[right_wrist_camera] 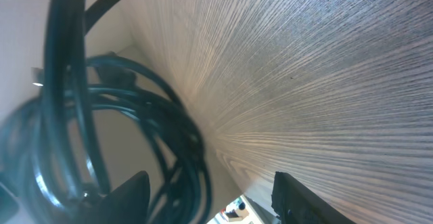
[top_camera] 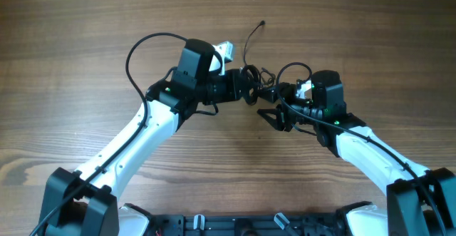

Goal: Untangle cables

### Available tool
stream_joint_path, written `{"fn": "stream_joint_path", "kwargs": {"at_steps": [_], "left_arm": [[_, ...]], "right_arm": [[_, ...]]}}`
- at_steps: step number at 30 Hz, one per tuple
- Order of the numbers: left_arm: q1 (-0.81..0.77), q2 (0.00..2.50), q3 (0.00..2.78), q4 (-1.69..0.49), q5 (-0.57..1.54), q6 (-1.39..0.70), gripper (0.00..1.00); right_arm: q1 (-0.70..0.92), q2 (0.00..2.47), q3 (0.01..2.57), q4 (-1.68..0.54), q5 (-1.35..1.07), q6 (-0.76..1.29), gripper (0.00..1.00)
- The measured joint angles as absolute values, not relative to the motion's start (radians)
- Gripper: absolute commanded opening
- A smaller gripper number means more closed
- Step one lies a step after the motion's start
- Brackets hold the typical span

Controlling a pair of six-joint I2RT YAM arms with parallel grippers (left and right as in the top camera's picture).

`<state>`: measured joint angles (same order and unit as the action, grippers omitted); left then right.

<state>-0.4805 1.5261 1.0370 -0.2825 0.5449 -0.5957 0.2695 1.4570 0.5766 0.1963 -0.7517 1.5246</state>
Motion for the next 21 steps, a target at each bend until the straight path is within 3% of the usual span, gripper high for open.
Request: {"fn": "stream_joint_path", "kwargs": {"at_steps": [5, 16, 17, 19, 21], "left_arm": [[-0.486, 1.526, 1.037, -0.363, 0.452, -0.589, 0.04], [-0.560, 1.526, 1.038, -0.237, 0.461, -0.659, 0.04], [-0.567, 1.526, 1.038, -0.237, 0.461, -0.669, 0.04], [-0.583, 1.526, 1.038, -0.234, 0.461, -0.691, 0.04], [-0.590, 1.526, 1.038, -0.230, 0.461, -0.720, 0.04]], "right_arm": [[0.270, 1.457, 0.577, 0.198, -0.755, 1.525, 0.60], [0.270, 1.457, 0.577, 0.198, -0.754, 1.524, 0.59], [0.270, 1.457, 0.577, 0.198, -0.754, 1.524, 0.57], [0.270, 1.457, 0.577, 0.198, -0.755, 1.525, 0.41], [0.270, 1.457, 0.577, 0.200, -0.754, 1.526, 0.19]]}}
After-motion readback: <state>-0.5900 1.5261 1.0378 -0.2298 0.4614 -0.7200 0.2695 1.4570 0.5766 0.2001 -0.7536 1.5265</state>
